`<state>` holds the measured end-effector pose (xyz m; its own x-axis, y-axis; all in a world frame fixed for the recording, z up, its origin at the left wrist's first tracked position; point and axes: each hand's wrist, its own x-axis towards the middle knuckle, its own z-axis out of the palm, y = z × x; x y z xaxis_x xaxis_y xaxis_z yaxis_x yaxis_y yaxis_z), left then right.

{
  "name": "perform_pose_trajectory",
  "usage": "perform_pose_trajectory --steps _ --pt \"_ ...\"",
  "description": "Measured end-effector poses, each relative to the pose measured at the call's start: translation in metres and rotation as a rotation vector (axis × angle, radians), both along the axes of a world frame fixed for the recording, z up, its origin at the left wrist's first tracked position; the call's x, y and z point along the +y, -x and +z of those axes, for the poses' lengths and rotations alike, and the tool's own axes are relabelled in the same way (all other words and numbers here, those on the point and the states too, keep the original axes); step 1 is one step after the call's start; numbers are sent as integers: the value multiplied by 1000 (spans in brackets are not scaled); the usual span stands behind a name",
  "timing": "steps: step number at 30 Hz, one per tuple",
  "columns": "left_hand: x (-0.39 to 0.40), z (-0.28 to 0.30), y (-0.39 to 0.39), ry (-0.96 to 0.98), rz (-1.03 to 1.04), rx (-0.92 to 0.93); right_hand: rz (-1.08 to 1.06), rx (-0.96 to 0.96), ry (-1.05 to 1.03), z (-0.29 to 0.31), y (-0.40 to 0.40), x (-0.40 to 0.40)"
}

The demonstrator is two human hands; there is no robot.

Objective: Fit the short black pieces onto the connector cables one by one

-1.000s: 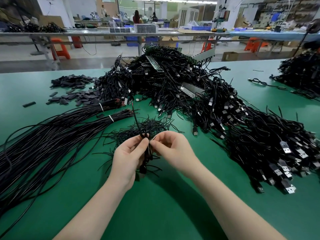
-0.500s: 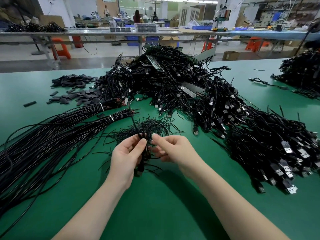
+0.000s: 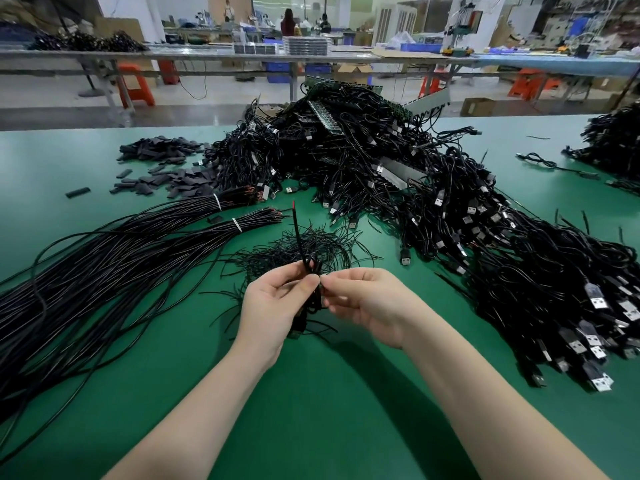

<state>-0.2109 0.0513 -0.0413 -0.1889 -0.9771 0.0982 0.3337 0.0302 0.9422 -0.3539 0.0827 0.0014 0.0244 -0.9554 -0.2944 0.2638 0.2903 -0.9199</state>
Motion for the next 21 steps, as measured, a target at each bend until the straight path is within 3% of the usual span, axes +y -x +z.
perform_pose_trajectory --steps 3,5,8,10,11,14,18,21 --pt "0 2 0 -61 14 40 -98 428 257 -7 -8 -1" --pt "-1 4 -2 -151 5 60 -178 836 557 -12 -9 -2" --pt "0 7 -2 -257 -52 56 -212 1266 1033 -20 0 -1" --pt "2 8 -1 -326 -107 110 -230 1490 1246 -27 5 -3" --pt "2 7 -1 -349 -119 129 -238 1512 1282 -29 6 -4" --pt "0 5 0 -330 -37 134 -250 1213 1035 -27 3 -5" --pt "-4 0 -1 -158 50 114 -159 478 295 -17 0 -7" --pt "0 -2 0 -54 32 49 -102 298 100 -13 2 -5"
